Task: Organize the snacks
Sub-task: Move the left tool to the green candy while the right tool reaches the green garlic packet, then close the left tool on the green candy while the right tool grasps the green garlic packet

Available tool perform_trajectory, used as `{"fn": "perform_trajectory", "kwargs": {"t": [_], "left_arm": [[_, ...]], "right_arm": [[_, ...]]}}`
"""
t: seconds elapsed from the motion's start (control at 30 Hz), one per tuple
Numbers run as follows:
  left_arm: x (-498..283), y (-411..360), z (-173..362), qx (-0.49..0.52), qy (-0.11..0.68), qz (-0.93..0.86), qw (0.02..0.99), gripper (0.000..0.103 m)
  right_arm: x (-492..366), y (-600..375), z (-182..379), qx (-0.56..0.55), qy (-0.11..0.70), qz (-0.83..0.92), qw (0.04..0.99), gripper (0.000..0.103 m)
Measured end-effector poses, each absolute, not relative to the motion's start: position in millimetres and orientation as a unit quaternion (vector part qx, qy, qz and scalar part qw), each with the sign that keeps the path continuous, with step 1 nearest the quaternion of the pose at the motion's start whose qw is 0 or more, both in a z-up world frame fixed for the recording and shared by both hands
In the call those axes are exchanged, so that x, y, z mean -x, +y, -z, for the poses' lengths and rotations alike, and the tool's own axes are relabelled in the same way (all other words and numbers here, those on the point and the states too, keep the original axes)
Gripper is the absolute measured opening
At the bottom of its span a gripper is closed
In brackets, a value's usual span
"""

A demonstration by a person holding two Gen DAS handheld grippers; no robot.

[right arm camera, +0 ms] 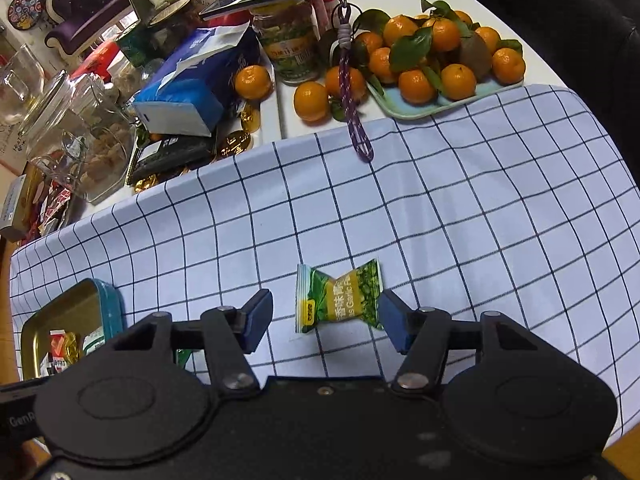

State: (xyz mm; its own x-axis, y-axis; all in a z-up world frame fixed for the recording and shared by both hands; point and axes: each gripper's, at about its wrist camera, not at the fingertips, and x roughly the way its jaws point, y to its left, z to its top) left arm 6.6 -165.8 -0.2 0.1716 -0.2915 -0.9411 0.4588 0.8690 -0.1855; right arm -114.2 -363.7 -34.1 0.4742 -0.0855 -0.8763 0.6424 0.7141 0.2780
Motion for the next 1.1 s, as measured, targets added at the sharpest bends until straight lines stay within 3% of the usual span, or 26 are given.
{"fn": "perform_trajectory", "kwargs": {"t": [0.13,0.27,0.83,1.1], "left_arm": [[-10,-164,7,-0.07,0.6,0.239,0.76,0.052],[-13,-163,11,-0.066,0.606,0.24,0.756,0.052],[-15,-163,18,-0.064,0.606,0.262,0.748,0.052],[-12,-168,22,-0.079,0.607,0.27,0.743,0.052]], "right_arm": [[103,-372,45,-0.3,0.457,0.244,0.801,0.051],[93,-375,56,-0.264,0.458,0.279,0.802,0.048],[126,-383,76,-0.297,0.531,0.271,0.746,0.046],[142,-382,58,-0.313,0.495,0.267,0.766,0.047]]}}
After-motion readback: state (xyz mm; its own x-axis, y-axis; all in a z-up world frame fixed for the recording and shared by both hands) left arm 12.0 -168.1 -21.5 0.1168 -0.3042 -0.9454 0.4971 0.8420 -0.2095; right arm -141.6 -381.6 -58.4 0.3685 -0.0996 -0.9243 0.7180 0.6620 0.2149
